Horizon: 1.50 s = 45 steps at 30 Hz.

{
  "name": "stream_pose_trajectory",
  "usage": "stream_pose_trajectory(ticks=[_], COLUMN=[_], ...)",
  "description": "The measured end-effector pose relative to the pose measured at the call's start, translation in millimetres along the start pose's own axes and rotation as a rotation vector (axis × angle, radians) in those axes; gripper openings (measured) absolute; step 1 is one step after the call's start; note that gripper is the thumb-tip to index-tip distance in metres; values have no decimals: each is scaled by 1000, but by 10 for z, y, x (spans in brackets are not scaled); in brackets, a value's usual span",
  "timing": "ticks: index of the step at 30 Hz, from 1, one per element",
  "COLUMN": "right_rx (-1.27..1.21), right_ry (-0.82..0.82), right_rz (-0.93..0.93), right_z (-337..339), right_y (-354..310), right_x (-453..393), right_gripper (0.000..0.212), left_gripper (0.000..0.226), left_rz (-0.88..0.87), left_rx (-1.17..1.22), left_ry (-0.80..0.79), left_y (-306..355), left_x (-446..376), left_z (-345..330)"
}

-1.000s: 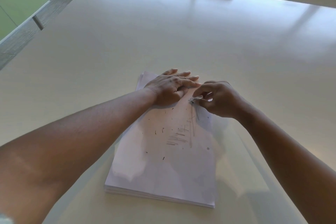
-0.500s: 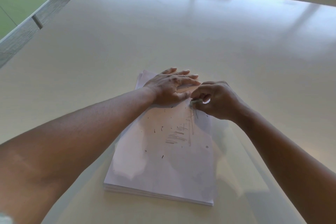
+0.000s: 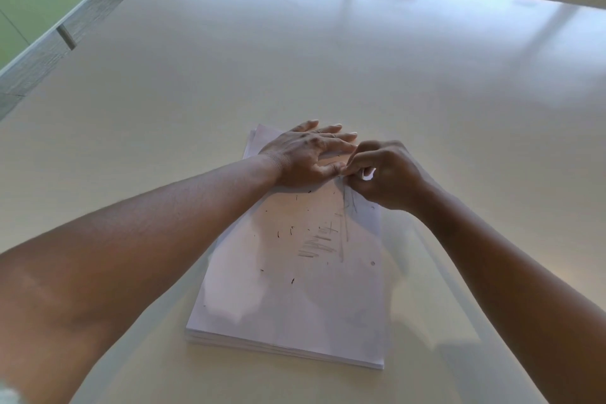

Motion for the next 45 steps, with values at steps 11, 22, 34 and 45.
stream_pose_trajectory(ticks=[11, 22, 34, 45], right_rx=[-64, -192, -114, -108], right_ry=[-113, -259, -116, 62], right_rz=[126, 115, 100, 79], right_z=[53, 70, 8, -196], right_y=[14, 15, 85, -36], right_x=[-14, 43, -61, -48], right_gripper=[13, 13, 8, 4], left_gripper=[59, 44, 45, 56], left_rz=[-21, -24, -35, -31], left_rx=[-17, 9, 25, 45], left_ry=[-11, -4, 3, -17], left_y=[-9, -23, -29, -53], left_x=[-23, -40, -39, -66], left_z=[-5, -7, 0, -25])
Point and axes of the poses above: each hand's wrist, its own x-axis away from the middle knuckle, its own z-axis out of the back of the hand, y = z × x, the point moved 1 cm from there along -x, towards the middle knuckle, and after that the axes turned 10 degrees about z, right-handed, at the moved point
